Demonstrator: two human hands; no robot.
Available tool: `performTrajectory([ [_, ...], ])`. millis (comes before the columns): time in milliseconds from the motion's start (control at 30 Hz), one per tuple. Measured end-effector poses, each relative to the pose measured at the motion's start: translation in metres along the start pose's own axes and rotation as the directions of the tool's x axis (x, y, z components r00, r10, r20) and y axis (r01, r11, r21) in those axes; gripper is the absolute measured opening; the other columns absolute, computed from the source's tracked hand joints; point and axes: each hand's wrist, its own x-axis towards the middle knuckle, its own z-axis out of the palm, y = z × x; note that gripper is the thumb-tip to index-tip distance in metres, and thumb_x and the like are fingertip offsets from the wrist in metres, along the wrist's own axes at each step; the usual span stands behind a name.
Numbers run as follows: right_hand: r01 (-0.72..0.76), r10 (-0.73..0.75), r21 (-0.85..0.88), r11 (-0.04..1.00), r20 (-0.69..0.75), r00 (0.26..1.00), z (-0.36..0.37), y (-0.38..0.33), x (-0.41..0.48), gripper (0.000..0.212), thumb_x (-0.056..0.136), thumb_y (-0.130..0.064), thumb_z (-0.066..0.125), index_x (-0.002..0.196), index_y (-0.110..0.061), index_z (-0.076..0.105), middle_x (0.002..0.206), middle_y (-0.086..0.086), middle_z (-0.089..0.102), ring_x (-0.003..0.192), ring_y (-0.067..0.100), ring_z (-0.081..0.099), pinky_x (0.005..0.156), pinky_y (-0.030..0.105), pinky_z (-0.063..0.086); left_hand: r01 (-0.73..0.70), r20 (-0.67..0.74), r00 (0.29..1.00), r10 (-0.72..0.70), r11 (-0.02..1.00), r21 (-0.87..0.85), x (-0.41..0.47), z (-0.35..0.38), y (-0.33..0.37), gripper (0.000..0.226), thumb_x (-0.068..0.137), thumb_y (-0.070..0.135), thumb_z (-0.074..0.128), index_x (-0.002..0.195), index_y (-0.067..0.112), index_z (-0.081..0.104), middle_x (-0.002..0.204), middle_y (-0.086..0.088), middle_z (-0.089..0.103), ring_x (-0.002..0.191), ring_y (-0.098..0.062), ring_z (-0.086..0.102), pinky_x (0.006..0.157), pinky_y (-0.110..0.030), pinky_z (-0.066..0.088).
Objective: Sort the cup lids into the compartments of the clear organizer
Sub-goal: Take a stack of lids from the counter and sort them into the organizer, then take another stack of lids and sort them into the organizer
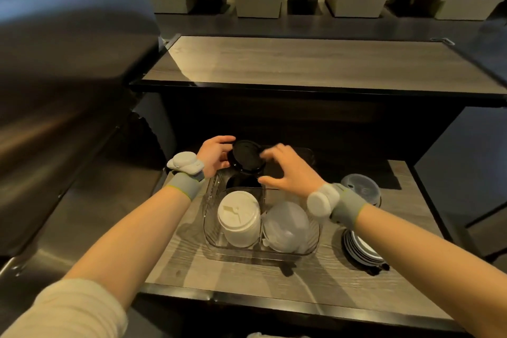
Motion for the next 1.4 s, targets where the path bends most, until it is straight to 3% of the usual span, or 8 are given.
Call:
performTrajectory([
  [133,-0.104,0.089,0.104,0.989,0.134,0.987,0.012,-0.010,0.036,0.084,0.078,-0.041,0.068,0.145,-0.023,0.021,0.147,0.006,0.030,0.135,0.022,0.025,0.109,0.031,0.027,-0.040,0.110,0.993,0.029,0.995,0.096,-0.004,-0.011,0.003,0.034,0.092,0.006,0.049,0.124,0.014,0.054,0.084,-0.002,0.062,0.071,-0.013,0.054,0.048,-0.017,0.044],
  [367,-0.143,0.127,0.104,0.984,0.153,0.980,0.031,-0.007,0.070,0.073,0.079,-0.041,0.067,0.140,-0.019,0.033,0.132,0.007,0.042,0.128,0.021,0.035,0.101,0.028,0.032,-0.037,0.195,0.981,0.006,0.987,0.158,0.009,-0.045,0.003,0.034,0.095,0.004,0.044,0.125,0.017,0.052,0.097,-0.001,0.066,0.066,-0.006,0.058,0.048,-0.016,0.045],
  [500,-0.114,0.122,-0.060,0.992,0.158,0.980,0.044,-0.013,0.080,0.092,0.072,-0.043,0.073,0.144,-0.018,0.023,0.138,0.007,0.035,0.130,0.022,0.031,0.104,0.036,0.039,-0.014,0.208,0.978,-0.015,0.991,0.135,0.021,-0.054,0.001,0.036,0.095,0.004,0.046,0.129,0.016,0.049,0.102,-0.004,0.066,0.071,-0.010,0.062,0.048,-0.017,0.048],
  [767,-0.212,0.323,-0.308,0.928,0.379,0.867,0.058,0.004,0.098,0.083,0.070,-0.037,0.075,0.137,-0.009,0.035,0.131,0.015,0.046,0.123,0.032,0.042,0.098,0.041,0.045,-0.159,0.010,0.986,0.167,0.914,0.374,0.044,-0.061,0.005,0.037,0.091,0.005,0.052,0.128,0.001,0.050,0.099,-0.012,0.059,0.066,-0.008,0.051,0.040,-0.013,0.043],
  [1000,-0.080,0.370,-0.517,0.852,0.487,0.791,0.087,0.013,0.108,0.065,0.085,-0.024,0.061,0.142,-0.013,0.032,0.135,0.014,0.050,0.122,0.032,0.050,0.095,0.043,0.048,-0.084,0.008,0.996,0.086,0.952,0.295,0.045,-0.070,0.006,0.033,0.095,0.002,0.041,0.127,0.000,0.048,0.081,-0.003,0.061,0.052,-0.006,0.054,0.039,-0.014,0.040],
  [1100,-0.126,0.323,-0.430,0.894,0.423,0.847,0.075,0.011,0.103,0.070,0.082,-0.032,0.066,0.142,-0.011,0.035,0.138,0.013,0.044,0.126,0.031,0.044,0.101,0.042,0.044,-0.089,0.024,0.996,0.086,0.949,0.301,0.041,-0.065,0.008,0.032,0.096,0.003,0.039,0.126,0.000,0.049,0.080,-0.003,0.061,0.057,-0.010,0.053,0.039,-0.013,0.039],
  [1267,-0.221,0.248,-0.168,0.961,0.163,0.955,0.035,0.018,0.075,0.037,0.090,-0.025,0.055,0.125,-0.011,0.056,0.127,0.011,0.053,0.121,0.026,0.048,0.096,0.031,0.039,-0.137,0.070,0.990,0.121,0.938,0.317,0.033,-0.035,0.019,0.031,0.096,0.004,0.039,0.124,0.001,0.052,0.079,-0.003,0.062,0.057,-0.011,0.053,0.041,-0.013,0.040],
  [1400,-0.397,0.397,-0.006,0.918,0.002,0.918,-0.004,0.037,0.033,0.025,0.090,-0.022,0.055,0.111,-0.012,0.064,0.116,0.008,0.063,0.108,0.023,0.058,0.092,0.034,0.047,-0.182,0.137,0.980,0.145,0.930,0.318,0.022,0.009,0.029,0.028,0.097,0.007,0.039,0.120,0.004,0.053,0.079,-0.002,0.063,0.045,-0.002,0.058,0.043,-0.014,0.042],
])
